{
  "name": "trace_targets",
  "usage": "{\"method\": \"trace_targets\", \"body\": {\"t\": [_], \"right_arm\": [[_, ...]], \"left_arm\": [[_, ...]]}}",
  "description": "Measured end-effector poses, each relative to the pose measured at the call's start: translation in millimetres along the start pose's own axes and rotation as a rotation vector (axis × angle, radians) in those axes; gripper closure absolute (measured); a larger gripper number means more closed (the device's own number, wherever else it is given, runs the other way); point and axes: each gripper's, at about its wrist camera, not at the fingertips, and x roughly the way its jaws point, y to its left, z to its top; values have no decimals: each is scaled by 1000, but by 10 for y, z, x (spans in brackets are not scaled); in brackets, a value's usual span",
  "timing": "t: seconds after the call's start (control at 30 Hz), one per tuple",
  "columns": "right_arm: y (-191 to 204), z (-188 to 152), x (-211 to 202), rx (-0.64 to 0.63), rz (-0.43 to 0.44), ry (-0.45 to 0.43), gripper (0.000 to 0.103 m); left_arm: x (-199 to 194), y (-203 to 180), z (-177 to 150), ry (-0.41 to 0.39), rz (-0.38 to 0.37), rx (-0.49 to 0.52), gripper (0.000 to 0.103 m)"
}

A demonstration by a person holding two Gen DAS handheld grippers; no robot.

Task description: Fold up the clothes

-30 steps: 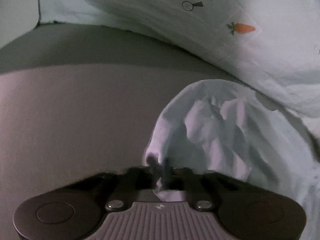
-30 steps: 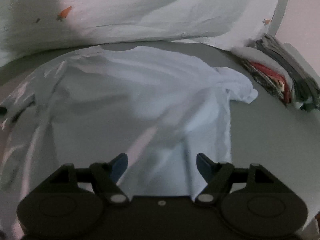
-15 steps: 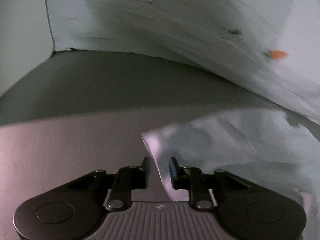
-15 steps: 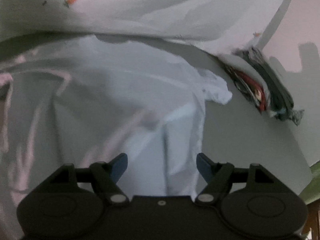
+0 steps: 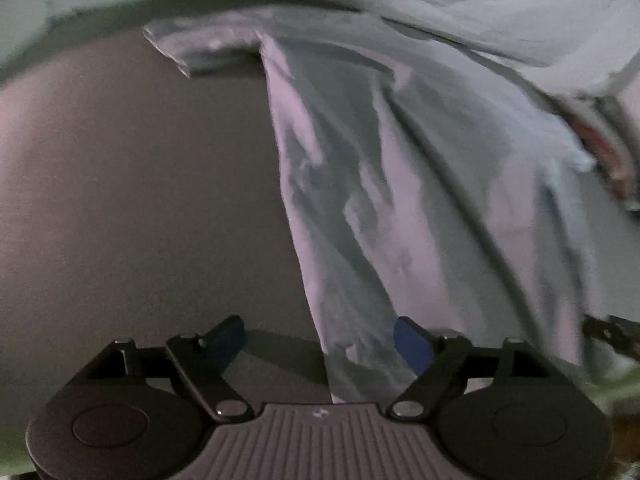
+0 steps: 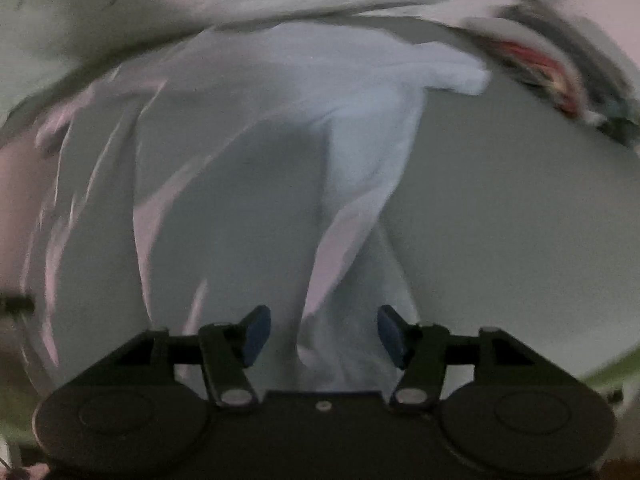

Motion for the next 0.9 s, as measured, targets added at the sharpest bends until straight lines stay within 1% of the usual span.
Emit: {"method": "trace_targets", "body": {"t": [0.03, 0.07, 0.1, 0.13, 0.17, 0.2, 0.3, 0.37, 0.4, 0.43, 0.47, 0.5, 0.53, 0.6, 0.63, 0.67, 0.7, 0.73, 0.77, 0.8, 0.83, 0.9], "right_arm": [[-70, -6, -25, 3, 30, -12, 69], [-140, -11, -51, 6, 60, -24, 83], [-211, -17, -76, 9, 91, -37, 90], [-281, -23, -101, 12, 121, -49, 100], [-351, -28, -126, 15, 151, -61, 100], [-421, -34, -152, 18, 181, -73, 100], [-632, -51, -228, 28, 272, -110, 100], [-1080, 20, -446, 169, 325, -145, 100], [-1290, 26, -483, 227, 341, -146, 100], [-1474, 6, -491, 278, 342, -139, 100], [-1569, -31, -458, 296, 331, -127, 100], [-1605, -76, -376, 289, 309, -96, 100], [-1643, -131, -232, 272, 280, -40, 98], [-1661, -271, 35, 254, 224, 50, 95], [-1658, -352, 128, 255, 188, 80, 90], [-1665, -401, 140, 251, 168, 97, 89], [-1672, -450, 151, 248, 148, 113, 88], [-1663, -468, 136, 242, 139, 108, 76], [-1656, -462, 109, 234, 136, 96, 54], [-1638, -419, 97, 220, 127, 75, 47], [-1594, -362, 91, 197, 119, 50, 47], [-1473, -149, 128, 115, 108, 8, 47]], "left_arm": [[-5, -104, -47, -41, 81, -14, 47], [-13, -177, -75, -64, 137, -30, 69], [-30, -229, -66, -61, 126, -59, 99], [-57, -270, -50, -58, 121, -100, 100], [-129, -263, -21, -62, 137, -176, 100], [-242, -224, -21, -76, 139, -209, 100], [-783, -141, 78, -167, 151, -279, 99], [-1138, -88, 108, -225, 162, -321, 100], [-1180, -61, 94, -224, 185, -319, 99], [-1222, -35, 79, -224, 207, -316, 99], [-1263, -8, 65, -224, 229, -313, 99], [-1270, 17, 42, -216, 251, -309, 95], [-1143, 37, -13, -179, 274, -303, 94], [-893, 92, -117, -85, 346, -293, 93], [-875, 124, -171, -65, 343, -309, 92], [-858, 157, -224, -45, 340, -324, 87], [-840, 190, -278, -25, 337, -340, 80], [-838, 220, -325, -14, 329, -354, 75], [-889, 234, -329, -35, 306, -355, 65], [-914, 215, -274, -52, 307, -325, 57], [-940, 197, -219, -69, 308, -294, 53], [-899, 176, -54, -93, 326, -215, 43]]}}
